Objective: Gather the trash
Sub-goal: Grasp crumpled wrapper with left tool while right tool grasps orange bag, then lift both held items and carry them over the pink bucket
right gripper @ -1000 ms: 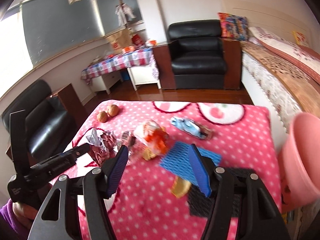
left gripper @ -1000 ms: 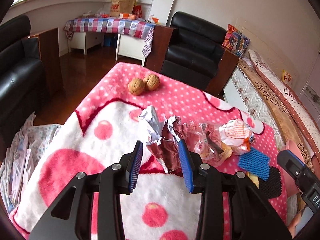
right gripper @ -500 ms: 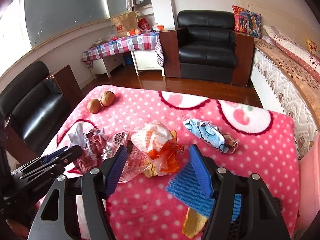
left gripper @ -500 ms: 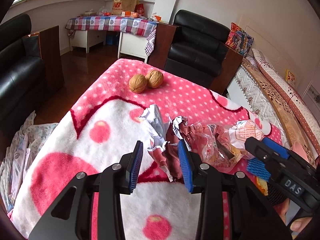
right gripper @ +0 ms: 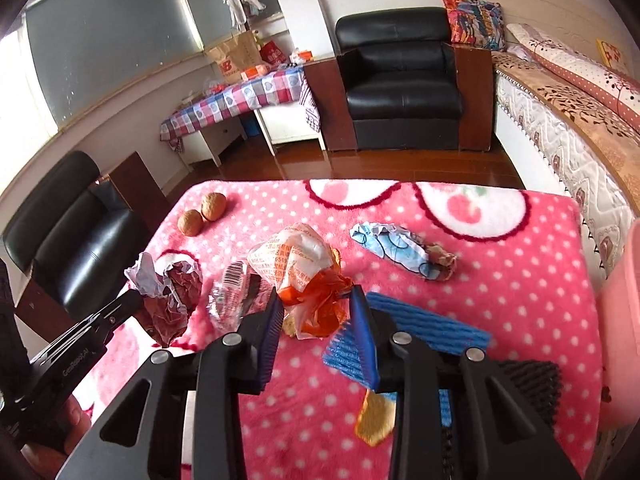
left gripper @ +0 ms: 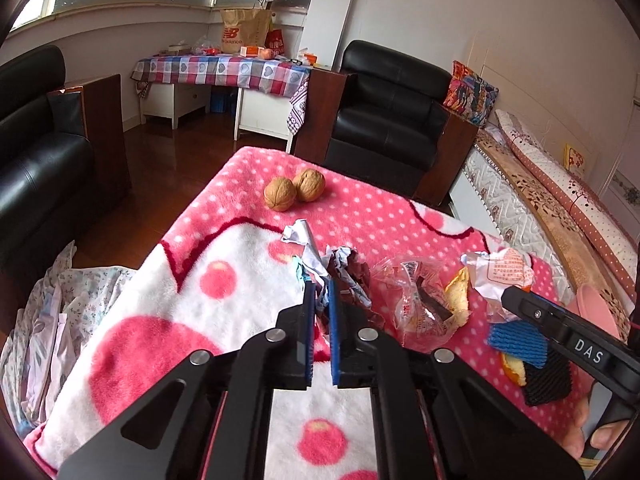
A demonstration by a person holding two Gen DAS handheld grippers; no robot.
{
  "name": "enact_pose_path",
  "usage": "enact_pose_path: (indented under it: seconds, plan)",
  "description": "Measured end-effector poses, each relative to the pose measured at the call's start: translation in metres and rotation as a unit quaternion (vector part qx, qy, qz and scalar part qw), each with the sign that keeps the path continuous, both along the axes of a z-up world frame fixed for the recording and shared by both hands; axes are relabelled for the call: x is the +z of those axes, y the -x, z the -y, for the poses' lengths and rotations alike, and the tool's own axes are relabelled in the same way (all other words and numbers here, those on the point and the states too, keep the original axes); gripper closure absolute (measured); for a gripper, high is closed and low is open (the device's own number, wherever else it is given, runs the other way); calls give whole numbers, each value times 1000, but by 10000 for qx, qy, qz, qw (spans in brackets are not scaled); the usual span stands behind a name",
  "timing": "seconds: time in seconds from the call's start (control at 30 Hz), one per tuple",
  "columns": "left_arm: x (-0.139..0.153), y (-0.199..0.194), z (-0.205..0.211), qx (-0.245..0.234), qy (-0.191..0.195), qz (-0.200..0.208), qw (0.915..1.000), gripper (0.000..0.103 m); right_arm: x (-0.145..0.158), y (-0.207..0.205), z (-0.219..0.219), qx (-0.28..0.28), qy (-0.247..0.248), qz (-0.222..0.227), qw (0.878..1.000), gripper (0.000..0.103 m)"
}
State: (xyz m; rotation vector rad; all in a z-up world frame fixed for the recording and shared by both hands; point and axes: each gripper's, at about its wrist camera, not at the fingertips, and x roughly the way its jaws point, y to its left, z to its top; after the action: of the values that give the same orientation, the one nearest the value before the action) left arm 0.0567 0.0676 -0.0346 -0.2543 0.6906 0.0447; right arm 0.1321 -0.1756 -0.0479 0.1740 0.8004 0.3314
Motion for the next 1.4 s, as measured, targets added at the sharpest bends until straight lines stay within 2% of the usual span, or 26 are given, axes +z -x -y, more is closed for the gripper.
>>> enact_pose_path:
  seconds: [0.13,0.5,0.93,1.4]
  plan:
    - [15,11,3,-32,-10,221,9998,98,11,18,10,-52,-168,100,9998,70]
    - [46,41,47,-423,-511,805,9945,98,31,63,35,-177,-357,320,9987,70]
    - [54,46,109,-931,-734,1001,9879,98,40,104,77,-665,-417,470,9958,70]
    - [69,40,160,-1381,-778,1297,9788,98,45,119,132,-1319,-584,556,9880,69]
